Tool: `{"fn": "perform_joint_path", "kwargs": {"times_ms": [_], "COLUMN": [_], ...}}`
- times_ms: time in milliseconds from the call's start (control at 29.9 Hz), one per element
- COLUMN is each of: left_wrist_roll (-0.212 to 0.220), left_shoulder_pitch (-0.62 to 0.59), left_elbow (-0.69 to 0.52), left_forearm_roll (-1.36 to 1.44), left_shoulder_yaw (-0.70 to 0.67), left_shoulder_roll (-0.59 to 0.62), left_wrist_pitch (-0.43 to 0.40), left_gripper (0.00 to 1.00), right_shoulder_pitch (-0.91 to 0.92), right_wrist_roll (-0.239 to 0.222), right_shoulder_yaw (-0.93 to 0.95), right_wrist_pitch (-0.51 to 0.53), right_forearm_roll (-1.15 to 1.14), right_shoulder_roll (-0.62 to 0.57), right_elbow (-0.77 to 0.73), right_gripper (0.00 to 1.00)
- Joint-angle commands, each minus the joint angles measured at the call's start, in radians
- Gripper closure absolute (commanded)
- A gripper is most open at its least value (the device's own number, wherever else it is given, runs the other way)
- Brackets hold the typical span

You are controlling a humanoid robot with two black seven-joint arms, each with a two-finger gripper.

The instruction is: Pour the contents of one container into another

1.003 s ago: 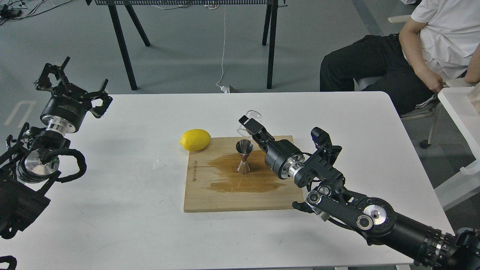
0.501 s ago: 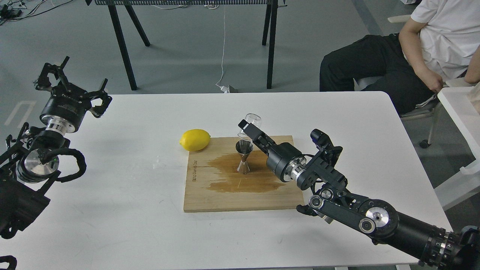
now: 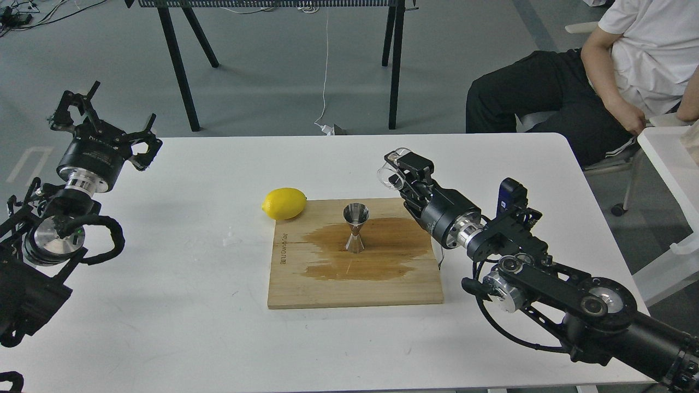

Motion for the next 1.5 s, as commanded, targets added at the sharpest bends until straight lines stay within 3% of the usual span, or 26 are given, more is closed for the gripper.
{"fn": "perform_joint_path", "kwargs": {"times_ms": [0,234,535,836,1170,1471], "left_wrist_roll": [0.000,-0.002,-0.006,-0.011,-0.009,-0.011], "left_shoulder_pitch": [0.000,0.000,0.003,-0.003,-0.003,-0.003], "left_elbow": [0.000,0.000,0.000,0.000,0.015,0.017], "left_forearm_roll": [0.000,0.000,0.000,-0.008,-0.008,-0.008], "left_shoulder_yaw": [0.000,0.000,0.000,-0.041,-0.061,-0.061], "left_shoulder_roll": [-0.002,0.001,-0.010,-0.013,-0.009,-0.009], "left_wrist_pitch": [0.000,0.000,0.006,0.011,0.011,0.012], "left_gripper": [0.00,0.00,0.00,0.00,0.00,0.00], "right_shoulder_pitch": [-0.072,-0.251,-0.380,-0.386,-0.376,-0.308], "right_wrist_roll": [-0.005,-0.032,-0.155,-0.174,-0.210,-0.238], "right_shoulder_yaw": [0.099,0.314,0.520,0.552,0.568,0.568], "right_wrist_pitch": [0.052,0.220,0.437,0.529,0.598,0.596], "right_forearm_roll": [0.119,0.361,0.619,0.992,1.048,1.049], "right_shoulder_roll": [-0.025,-0.036,-0.035,-0.038,-0.009,0.063], "right_elbow": [0.037,0.047,-0.057,-0.285,-0.525,-0.621], "right_gripper": [0.55,0.55,0.54,0.54,0.53,0.53]}}
